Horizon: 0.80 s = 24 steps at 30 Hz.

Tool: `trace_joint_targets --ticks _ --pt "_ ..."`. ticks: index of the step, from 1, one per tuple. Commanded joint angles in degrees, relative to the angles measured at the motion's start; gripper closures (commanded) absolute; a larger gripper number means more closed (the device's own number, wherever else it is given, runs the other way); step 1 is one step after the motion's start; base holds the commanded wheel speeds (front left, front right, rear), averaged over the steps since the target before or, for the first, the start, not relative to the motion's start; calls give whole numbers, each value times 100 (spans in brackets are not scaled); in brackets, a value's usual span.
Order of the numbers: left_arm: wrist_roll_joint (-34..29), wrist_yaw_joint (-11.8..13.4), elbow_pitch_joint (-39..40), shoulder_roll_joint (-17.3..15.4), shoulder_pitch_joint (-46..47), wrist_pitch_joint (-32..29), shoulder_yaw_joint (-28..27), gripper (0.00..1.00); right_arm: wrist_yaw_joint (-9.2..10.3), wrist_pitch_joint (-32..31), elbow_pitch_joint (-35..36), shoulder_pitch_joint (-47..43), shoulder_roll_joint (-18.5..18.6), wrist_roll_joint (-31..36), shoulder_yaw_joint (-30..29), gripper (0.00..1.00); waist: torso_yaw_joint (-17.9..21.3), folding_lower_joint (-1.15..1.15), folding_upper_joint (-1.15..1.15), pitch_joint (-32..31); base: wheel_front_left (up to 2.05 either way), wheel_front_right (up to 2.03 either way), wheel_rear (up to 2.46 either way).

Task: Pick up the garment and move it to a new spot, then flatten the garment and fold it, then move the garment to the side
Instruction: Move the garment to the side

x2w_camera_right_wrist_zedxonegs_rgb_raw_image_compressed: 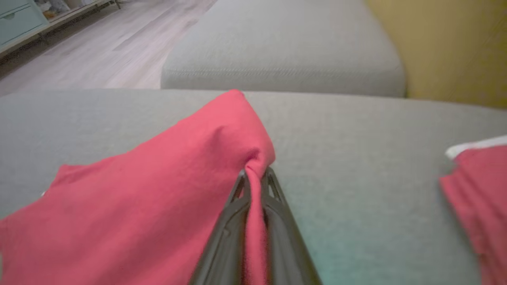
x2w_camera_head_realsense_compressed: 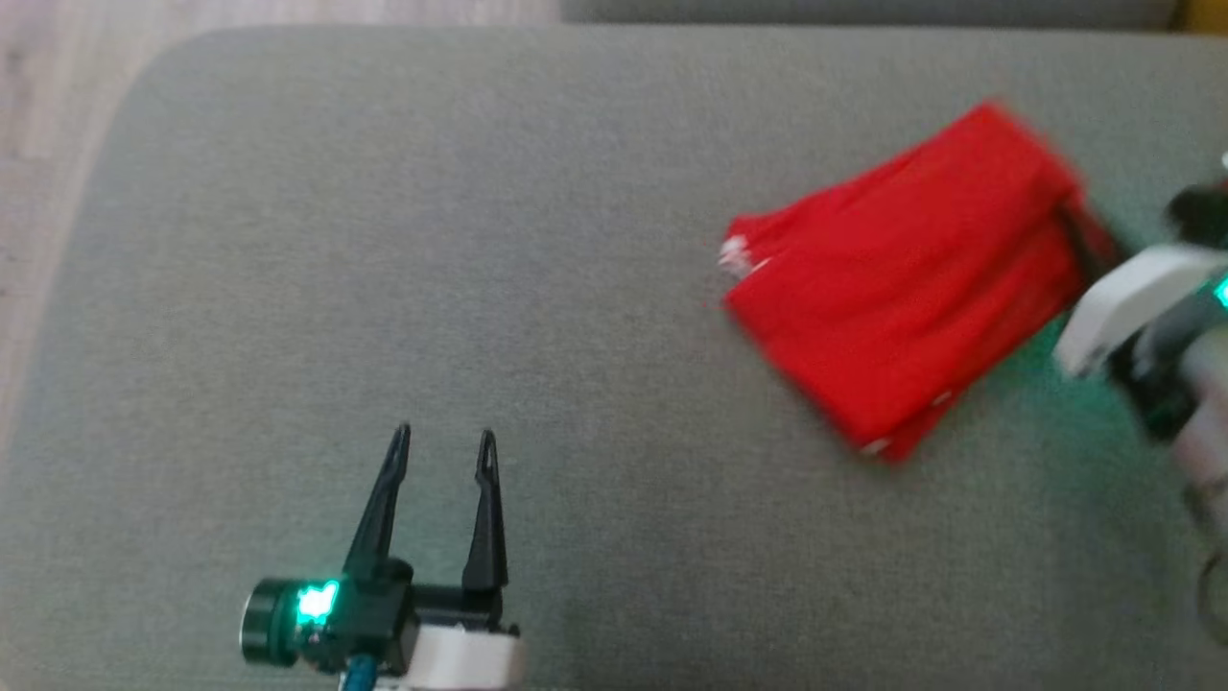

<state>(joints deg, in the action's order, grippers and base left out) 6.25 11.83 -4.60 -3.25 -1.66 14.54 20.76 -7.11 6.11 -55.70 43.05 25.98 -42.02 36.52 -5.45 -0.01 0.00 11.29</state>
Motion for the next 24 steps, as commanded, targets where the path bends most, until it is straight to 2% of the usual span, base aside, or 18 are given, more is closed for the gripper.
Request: trace_joint_targets --ticks 1,9,17,18,21,23,24 --pt "14 41 217 37 249 46 -92 0 -37 88 50 221 272 -29 86 100 162 1 0 207 0 0 0" --pt "-31 90 232 37 599 46 -53 0 -37 186 -318 1148 1060 15 192 100 620 1 0 679 0 0 0" --pt "-21 79 249 37 883 46 -3 0 -37 304 -853 1400 1739 -13 109 100 943 1 0 806 0 0 0" --pt "25 94 293 37 907 46 -15 0 -37 423 -1015 1440 1799 45 65 0 955 1 0 795 0 0 0" --pt "150 164 409 37 938 46 -73 0 -37 707 -1285 1586 1807 276 2 0 987 1 0 761 0 0 0" --pt "259 242 476 37 945 46 -132 0 -37 871 -1423 1849 1777 598 -215 0 1007 1 0 679 0 0 0" --pt "263 259 486 37 952 46 -140 0 -37 880 -1242 2001 1805 837 -451 0 1009 1 0 628 0 0 0"
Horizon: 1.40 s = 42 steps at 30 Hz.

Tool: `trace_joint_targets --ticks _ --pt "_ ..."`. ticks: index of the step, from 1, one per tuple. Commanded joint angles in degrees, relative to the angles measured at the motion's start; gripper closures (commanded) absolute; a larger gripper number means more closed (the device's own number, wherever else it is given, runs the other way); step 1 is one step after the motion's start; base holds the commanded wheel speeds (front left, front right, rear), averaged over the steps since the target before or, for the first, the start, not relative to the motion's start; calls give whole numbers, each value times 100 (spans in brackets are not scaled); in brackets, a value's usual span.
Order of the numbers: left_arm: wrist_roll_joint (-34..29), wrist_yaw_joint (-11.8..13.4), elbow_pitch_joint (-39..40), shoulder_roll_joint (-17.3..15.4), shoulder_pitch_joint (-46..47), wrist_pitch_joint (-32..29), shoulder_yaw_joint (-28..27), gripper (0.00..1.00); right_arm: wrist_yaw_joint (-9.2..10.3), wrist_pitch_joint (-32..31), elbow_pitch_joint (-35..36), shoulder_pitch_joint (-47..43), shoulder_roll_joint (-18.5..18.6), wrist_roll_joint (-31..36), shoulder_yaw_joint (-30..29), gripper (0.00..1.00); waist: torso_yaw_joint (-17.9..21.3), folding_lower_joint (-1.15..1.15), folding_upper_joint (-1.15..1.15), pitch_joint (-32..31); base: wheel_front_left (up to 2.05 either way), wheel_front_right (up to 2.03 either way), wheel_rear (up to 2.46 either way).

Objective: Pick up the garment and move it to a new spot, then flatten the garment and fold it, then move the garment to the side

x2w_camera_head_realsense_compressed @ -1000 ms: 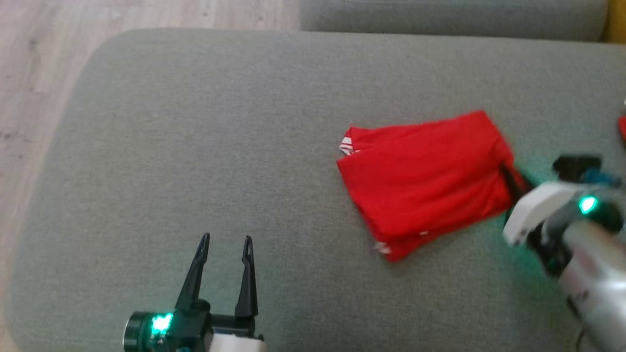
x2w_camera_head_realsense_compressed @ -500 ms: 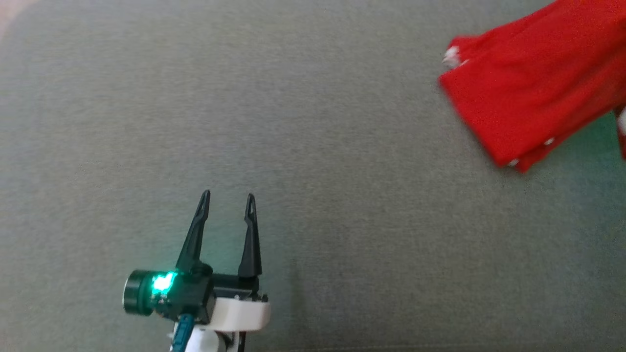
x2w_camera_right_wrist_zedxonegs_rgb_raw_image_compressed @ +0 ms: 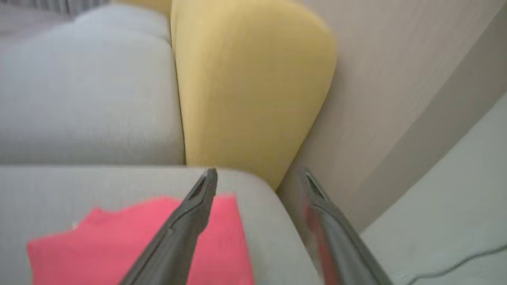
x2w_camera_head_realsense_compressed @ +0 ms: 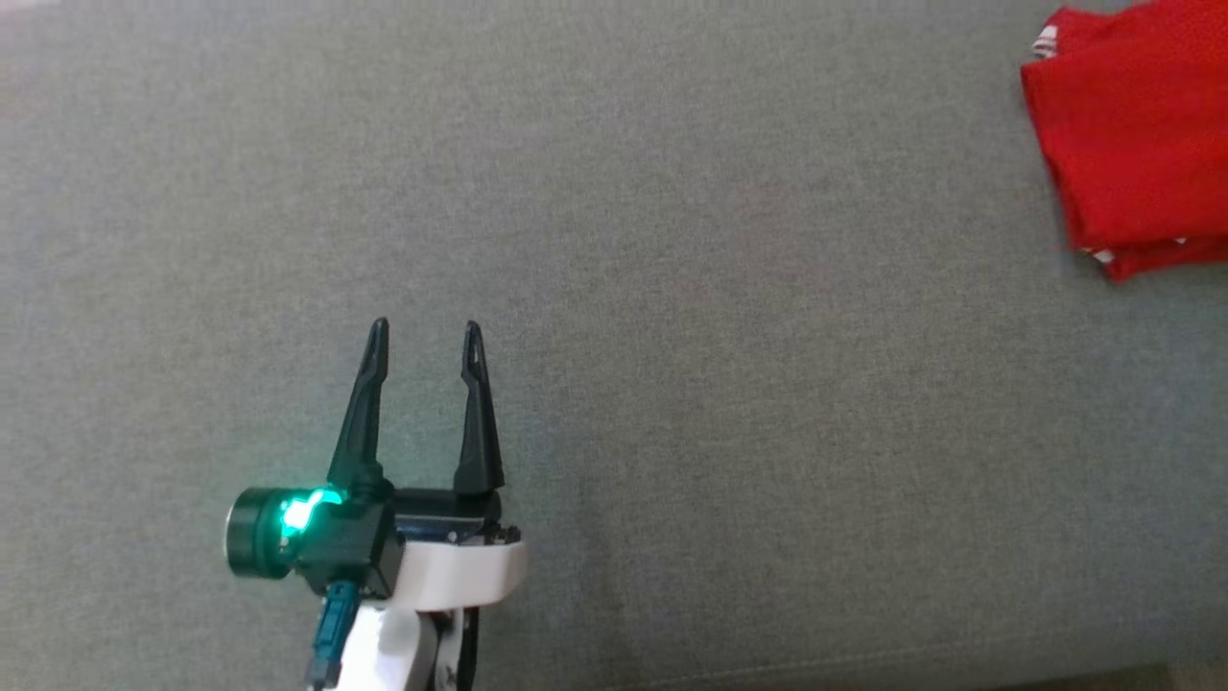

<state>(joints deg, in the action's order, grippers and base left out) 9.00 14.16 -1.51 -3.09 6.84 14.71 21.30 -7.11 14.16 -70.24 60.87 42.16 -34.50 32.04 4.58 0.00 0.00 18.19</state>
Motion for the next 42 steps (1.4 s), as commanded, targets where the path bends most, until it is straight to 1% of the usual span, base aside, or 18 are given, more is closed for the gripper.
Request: trace_joint_targets --ticks 1,3,5,7,11,13,16,21,22,27,34,35,38,42 --pt "-10 34 178 21 106 29 -191 0 -37 79 434 238 167 367 -290 0 2 0 0 -139 0 0 0" --pt "50 51 171 21 84 29 -187 0 -37 81 874 -72 -51 947 -942 0 -33 0 0 -349 0 0 0" --pt "130 27 138 21 14 29 -180 0 -37 82 1374 -676 -496 1446 -1500 0 -80 0 0 -622 0 0 0" --pt "228 -29 30 21 -109 29 -175 0 -37 82 1956 -1384 -1012 1824 -1916 0 -145 0 0 -954 0 0 0" --pt "327 -42 -208 21 -403 29 -250 0 -37 83 3126 -2858 -1978 2228 -2386 0 -277 0 0 -1636 0 0 0" --pt "303 -12 -271 21 -549 29 -306 0 -37 83 3759 -3554 -2376 2308 -2586 0 -340 0 0 -1866 0 0 0" --pt "181 26 -295 21 -721 29 -421 0 -37 83 4631 -4529 -2856 2335 -2632 0 -414 0 0 -2100 0 0 0" --pt "69 -26 -312 21 -1040 29 -586 0 -37 84 5688 -5869 -3392 2422 -2738 0 -542 0 0 -2344 0 0 0" --pt "17 -25 -313 21 -1149 29 -655 0 -37 84 5947 -6270 -3552 2405 -2758 0 -574 0 0 -2386 0 0 0" --pt "-26 -65 -314 21 -1351 29 -719 0 -37 84 6137 -6825 -3697 2421 -2657 0 -615 0 0 -2453 0 0 0" --pt "-74 -130 -421 21 -1420 29 -727 0 -37 84 6140 -6880 -3763 2474 -2618 0 -597 0 0 -2461 0 0 0" --pt "-32 -122 -591 -3 -1605 -1 -483 100 1 47 5915 -7111 -3789 2406 -2748 100 -598 0 0 -2463 0 0 0" --pt "-21 -122 -858 -1 -1722 -1 -460 100 1 44 5631 -7162 -3792 2391 -2717 100 -598 0 0 -2464 0 0 0" --pt "188 -149 -812 -9 -1712 -28 -495 100 0 6 5645 -7132 -3791 2190 -2731 100 -594 0 0 -2447 0 0 0"
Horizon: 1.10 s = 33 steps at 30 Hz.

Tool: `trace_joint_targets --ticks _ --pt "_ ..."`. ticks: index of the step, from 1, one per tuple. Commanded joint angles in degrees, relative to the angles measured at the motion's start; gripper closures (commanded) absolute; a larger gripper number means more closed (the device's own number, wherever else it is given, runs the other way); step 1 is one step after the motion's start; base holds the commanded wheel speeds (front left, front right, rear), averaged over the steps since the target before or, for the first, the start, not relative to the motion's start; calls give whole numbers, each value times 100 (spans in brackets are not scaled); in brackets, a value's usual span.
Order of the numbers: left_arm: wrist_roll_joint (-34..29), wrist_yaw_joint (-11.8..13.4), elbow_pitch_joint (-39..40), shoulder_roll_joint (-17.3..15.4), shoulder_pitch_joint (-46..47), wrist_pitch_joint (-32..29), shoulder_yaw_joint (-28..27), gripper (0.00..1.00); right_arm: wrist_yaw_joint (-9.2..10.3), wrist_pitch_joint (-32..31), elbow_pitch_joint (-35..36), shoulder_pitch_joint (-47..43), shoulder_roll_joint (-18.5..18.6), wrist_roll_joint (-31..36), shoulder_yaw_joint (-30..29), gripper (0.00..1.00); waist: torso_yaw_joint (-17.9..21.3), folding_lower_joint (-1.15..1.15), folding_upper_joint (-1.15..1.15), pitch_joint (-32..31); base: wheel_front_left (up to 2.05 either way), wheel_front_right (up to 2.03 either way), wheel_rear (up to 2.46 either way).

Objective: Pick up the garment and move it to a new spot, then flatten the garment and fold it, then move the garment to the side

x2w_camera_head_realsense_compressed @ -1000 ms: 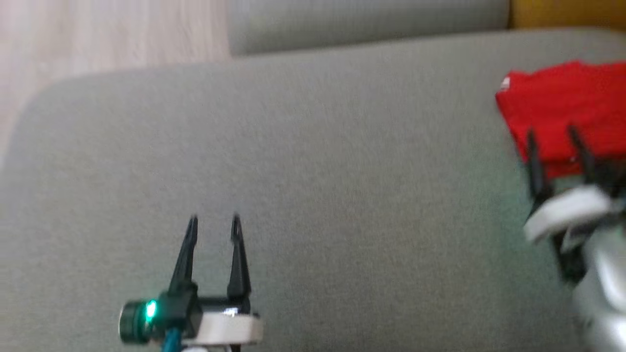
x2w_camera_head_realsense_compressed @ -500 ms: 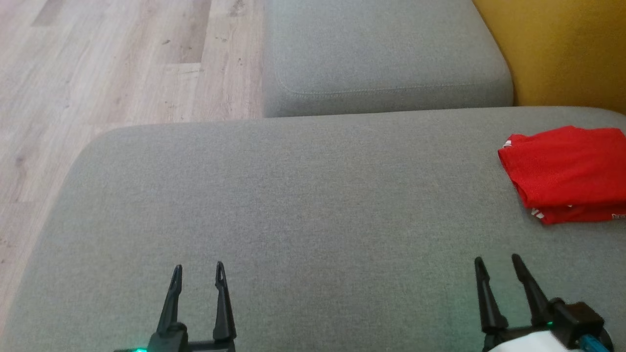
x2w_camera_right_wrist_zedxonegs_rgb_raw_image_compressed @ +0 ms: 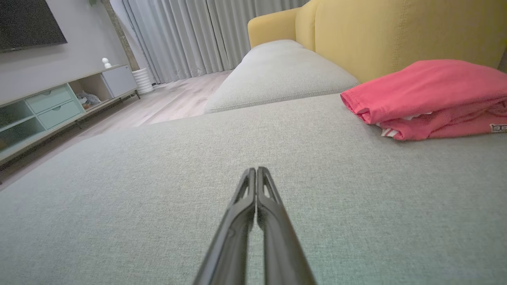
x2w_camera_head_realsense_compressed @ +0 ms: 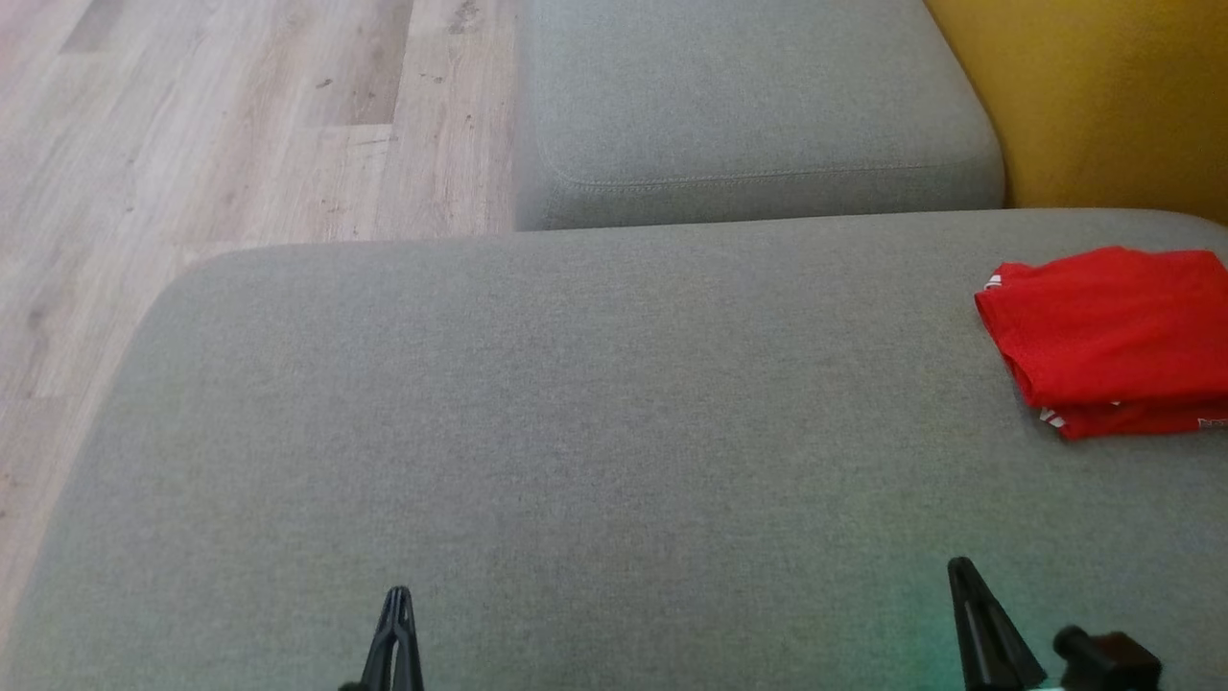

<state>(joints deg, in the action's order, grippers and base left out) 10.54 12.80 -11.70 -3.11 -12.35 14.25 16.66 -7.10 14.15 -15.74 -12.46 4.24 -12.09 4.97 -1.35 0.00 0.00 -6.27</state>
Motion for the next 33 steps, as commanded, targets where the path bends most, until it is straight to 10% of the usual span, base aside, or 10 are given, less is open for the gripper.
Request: trace_joint_targets --ticks 1,33 --pt "108 -28 208 -12 217 4 -46 100 -1 -8 195 214 3 -121 -30 100 0 0 0 5 0 0 0" --pt "2373 -576 34 -116 673 -431 -495 100 -11 -489 183 652 29 -2279 -246 100 35 0 0 173 0 0 0"
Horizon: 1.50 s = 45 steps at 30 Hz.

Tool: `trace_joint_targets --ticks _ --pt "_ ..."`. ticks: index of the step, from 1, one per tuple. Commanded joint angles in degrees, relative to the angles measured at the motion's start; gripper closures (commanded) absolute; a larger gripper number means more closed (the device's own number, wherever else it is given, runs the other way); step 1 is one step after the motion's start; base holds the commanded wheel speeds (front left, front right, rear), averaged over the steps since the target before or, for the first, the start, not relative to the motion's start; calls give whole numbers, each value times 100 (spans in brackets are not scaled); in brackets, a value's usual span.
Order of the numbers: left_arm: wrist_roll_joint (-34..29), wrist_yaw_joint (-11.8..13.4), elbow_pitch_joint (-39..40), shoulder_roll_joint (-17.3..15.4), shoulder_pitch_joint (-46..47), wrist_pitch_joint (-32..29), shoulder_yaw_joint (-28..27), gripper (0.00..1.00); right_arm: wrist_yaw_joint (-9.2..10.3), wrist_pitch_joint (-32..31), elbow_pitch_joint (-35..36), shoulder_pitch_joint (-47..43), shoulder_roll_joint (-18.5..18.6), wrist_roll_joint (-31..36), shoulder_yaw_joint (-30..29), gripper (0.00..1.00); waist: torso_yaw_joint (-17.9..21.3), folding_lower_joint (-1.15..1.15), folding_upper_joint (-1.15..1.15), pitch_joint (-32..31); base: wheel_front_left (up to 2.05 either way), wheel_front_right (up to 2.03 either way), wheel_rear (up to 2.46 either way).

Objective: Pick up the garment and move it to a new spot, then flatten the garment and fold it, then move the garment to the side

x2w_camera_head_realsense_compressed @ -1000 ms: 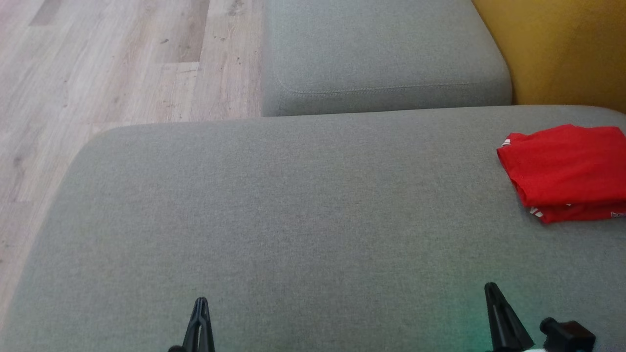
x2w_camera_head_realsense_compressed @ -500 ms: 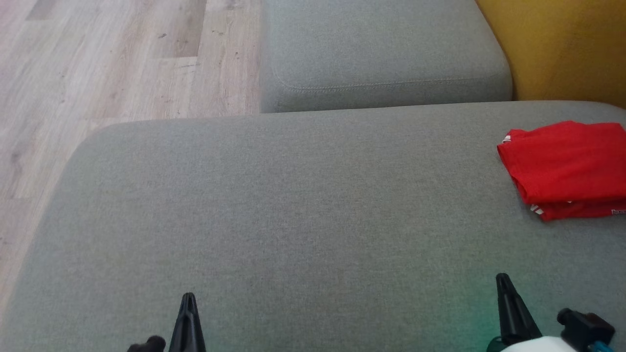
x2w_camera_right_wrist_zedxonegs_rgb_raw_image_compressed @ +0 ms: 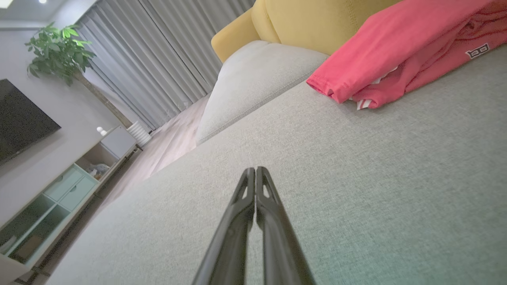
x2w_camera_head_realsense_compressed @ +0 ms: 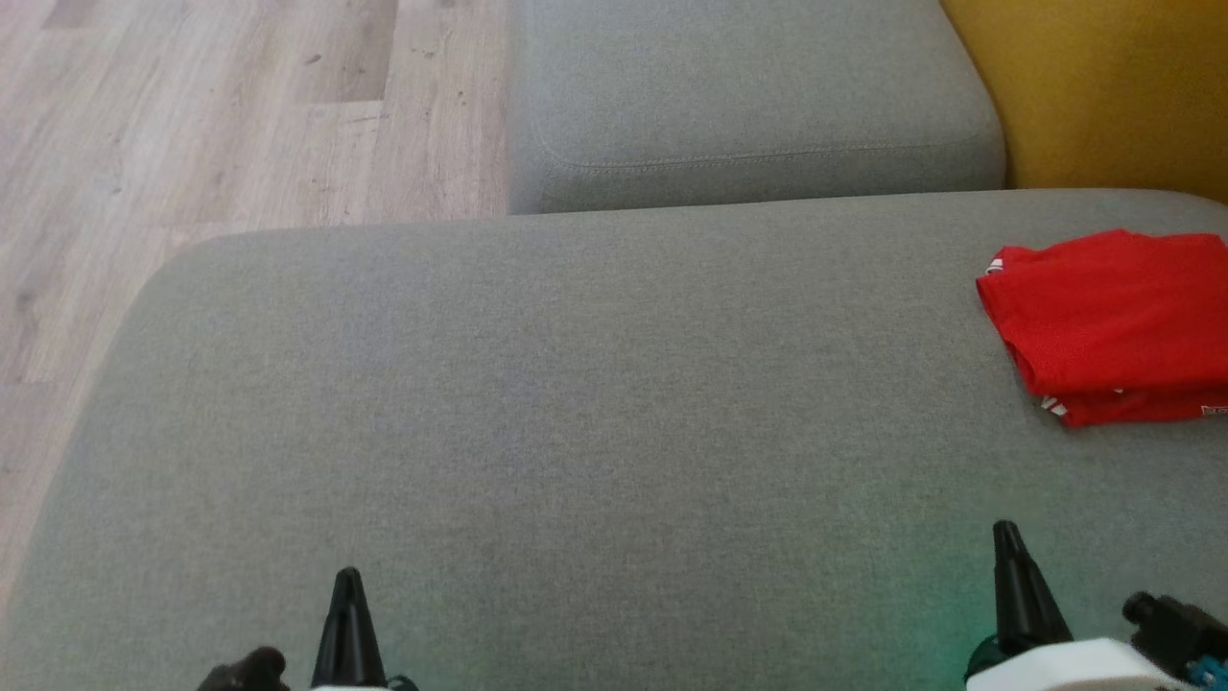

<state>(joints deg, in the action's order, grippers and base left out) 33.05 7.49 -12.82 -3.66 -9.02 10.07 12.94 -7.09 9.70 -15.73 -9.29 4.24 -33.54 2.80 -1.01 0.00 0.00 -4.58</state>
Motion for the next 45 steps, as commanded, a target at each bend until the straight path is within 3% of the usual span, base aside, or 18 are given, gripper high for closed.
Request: trace_joint_targets --ticks 1,45 --pt "191 -61 144 -64 353 -27 -138 100 -13 -59 182 348 29 -201 -36 100 2 0 0 9 0 0 0" --pt "3182 -780 26 -103 922 -718 -889 100 -26 -779 181 941 1 -3097 -409 100 51 0 0 243 0 0 0"
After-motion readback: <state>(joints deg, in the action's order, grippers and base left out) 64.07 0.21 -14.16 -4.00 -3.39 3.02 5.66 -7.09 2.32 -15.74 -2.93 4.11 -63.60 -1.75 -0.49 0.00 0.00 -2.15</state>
